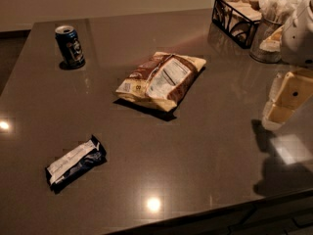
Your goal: Move rxbar blueberry near brown chip bag
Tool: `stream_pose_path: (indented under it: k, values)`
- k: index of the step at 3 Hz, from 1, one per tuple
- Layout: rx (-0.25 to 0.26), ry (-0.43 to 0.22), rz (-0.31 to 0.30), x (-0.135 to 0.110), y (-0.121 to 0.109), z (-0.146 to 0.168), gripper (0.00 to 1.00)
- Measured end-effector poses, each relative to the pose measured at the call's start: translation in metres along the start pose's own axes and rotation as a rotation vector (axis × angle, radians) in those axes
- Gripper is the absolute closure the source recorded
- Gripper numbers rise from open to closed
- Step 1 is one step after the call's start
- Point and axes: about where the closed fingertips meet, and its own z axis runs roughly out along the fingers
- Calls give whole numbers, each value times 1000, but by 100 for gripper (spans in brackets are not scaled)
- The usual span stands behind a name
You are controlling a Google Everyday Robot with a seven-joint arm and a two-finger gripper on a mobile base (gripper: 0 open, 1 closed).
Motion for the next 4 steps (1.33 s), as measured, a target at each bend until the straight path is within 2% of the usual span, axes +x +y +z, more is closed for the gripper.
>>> stream_pose_path:
  k: [1, 2, 3, 4]
  values:
    - [0, 0, 0, 0, 0, 0, 0]
    - [-41, -51, -49, -32, 1, 9, 0]
    - [-113, -138, -143, -80, 15, 26, 0]
    - [-173, -251, -371, -141, 69, 39, 0]
